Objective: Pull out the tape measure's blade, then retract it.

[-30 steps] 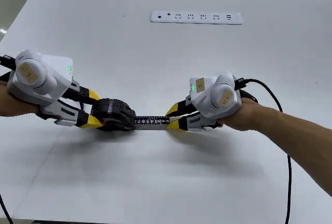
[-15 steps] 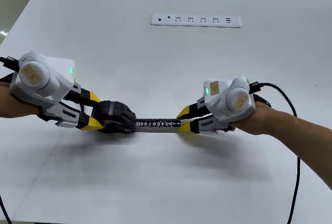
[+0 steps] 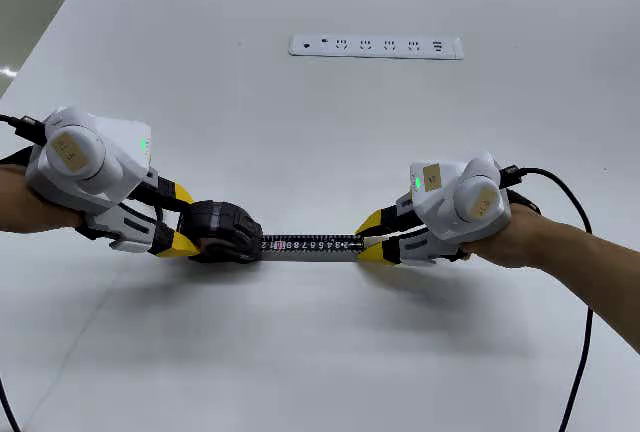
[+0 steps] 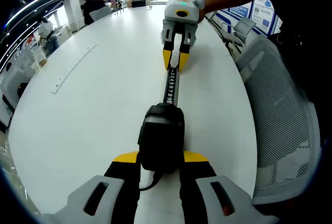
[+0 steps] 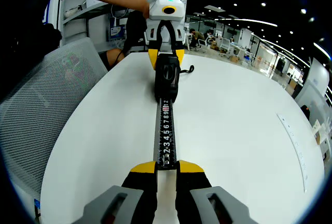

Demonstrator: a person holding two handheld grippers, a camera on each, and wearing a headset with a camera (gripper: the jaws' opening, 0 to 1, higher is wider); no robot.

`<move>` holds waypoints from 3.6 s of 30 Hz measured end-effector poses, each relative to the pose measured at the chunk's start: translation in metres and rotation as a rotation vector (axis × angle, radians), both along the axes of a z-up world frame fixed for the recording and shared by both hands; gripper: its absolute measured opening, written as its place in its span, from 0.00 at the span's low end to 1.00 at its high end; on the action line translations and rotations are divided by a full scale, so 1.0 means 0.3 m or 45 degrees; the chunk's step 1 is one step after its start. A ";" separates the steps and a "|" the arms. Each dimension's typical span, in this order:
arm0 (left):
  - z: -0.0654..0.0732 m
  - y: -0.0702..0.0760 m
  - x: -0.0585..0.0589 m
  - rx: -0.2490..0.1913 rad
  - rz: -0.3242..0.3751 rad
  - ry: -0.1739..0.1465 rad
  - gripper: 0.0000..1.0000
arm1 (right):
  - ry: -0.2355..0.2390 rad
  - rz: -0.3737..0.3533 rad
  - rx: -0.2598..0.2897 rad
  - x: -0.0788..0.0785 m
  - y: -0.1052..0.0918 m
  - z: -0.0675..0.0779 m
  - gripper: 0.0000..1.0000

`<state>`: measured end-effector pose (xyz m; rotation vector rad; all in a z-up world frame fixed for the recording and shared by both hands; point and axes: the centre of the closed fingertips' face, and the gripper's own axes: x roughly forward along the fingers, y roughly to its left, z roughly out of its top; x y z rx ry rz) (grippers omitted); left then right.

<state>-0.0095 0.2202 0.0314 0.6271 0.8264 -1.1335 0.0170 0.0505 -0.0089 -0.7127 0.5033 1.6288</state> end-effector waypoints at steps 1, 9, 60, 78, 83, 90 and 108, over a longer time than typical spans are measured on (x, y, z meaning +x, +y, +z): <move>0.000 0.000 0.000 0.001 -0.001 0.000 0.23 | 0.001 -0.003 0.000 0.001 -0.007 0.000 0.09; -0.001 -0.001 0.001 0.006 -0.002 0.002 0.23 | 0.000 -0.015 -0.008 0.007 -0.052 -0.002 0.09; 0.002 -0.003 -0.003 0.043 -0.020 0.014 0.23 | -0.002 -0.137 -0.091 0.024 -0.321 0.014 0.09; -0.002 -0.012 -0.002 0.059 -0.043 0.006 0.23 | 0.006 -0.108 -0.141 0.020 -0.321 0.008 0.10; -0.002 -0.013 -0.001 0.059 -0.043 0.002 0.24 | 0.010 -0.102 -0.155 0.020 -0.321 0.006 0.11; -0.002 -0.012 0.000 0.062 -0.045 -0.002 0.24 | 0.028 -0.119 -0.176 0.023 -0.325 0.002 0.12; 0.024 -0.012 0.003 0.047 0.001 0.018 0.31 | -0.010 -0.134 -0.203 0.029 -0.347 0.028 0.19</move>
